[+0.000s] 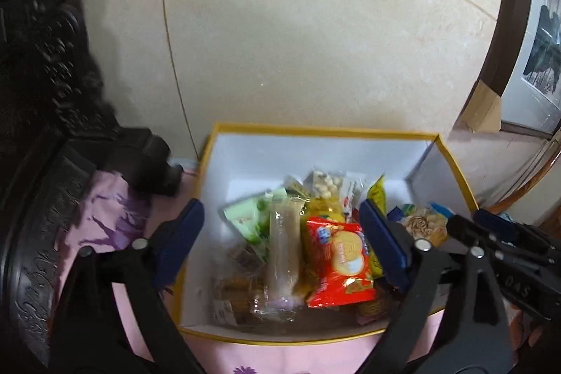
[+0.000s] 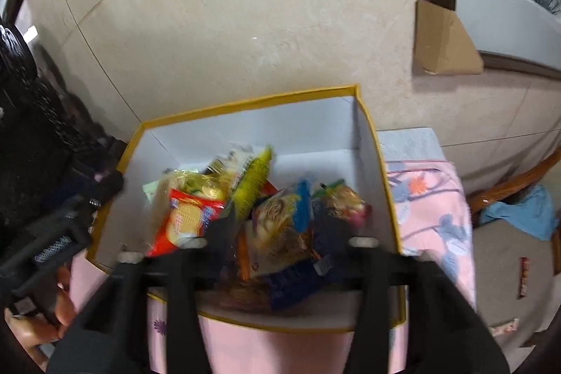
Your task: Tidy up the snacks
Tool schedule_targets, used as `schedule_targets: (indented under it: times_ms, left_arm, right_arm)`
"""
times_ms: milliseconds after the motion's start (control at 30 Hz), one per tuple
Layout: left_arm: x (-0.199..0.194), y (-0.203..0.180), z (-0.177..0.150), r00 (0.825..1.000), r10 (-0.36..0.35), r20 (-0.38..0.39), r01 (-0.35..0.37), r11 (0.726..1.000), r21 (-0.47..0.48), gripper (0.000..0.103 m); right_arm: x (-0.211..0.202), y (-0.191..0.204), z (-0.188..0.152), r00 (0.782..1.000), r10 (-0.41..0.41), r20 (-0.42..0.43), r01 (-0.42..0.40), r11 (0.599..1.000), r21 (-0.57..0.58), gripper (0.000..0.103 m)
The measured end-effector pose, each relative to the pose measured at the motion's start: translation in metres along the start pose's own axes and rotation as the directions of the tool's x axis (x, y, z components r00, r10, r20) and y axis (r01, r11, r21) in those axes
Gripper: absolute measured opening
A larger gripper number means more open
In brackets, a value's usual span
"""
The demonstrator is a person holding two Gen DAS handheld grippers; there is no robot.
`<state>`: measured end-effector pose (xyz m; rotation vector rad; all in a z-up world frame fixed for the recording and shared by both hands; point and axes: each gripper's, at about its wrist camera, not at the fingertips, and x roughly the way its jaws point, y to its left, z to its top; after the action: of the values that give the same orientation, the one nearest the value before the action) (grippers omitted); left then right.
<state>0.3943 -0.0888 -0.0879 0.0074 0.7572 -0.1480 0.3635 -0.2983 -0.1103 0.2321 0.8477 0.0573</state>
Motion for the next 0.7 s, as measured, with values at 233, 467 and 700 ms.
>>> schedule_targets:
  times_ms: [233, 467, 700]
  left_arm:
    - [-0.021, -0.002, -0.002, 1.0, -0.001, -0.021, 0.002, 1.0, 0.014, 0.099]
    - [-0.042, 0.002, -0.011, 0.999, 0.023, -0.026, -0.023, 1.0, 0.002, 0.099]
    - [-0.052, 0.013, -0.013, 0.999, 0.039, -0.024, -0.04, 0.999, -0.026, 0.099]
  right_arm:
    - [-0.031, 0.009, -0.01, 1.0, 0.012, -0.003, -0.012, 1.0, 0.018, 0.066]
    - [-0.063, 0.023, -0.024, 0.998, -0.034, 0.061, 0.036, 0.999, -0.026, 0.102]
    - [-0.063, 0.017, -0.03, 0.997, -0.068, 0.031, 0.067, 0.998, 0.016, 0.102]
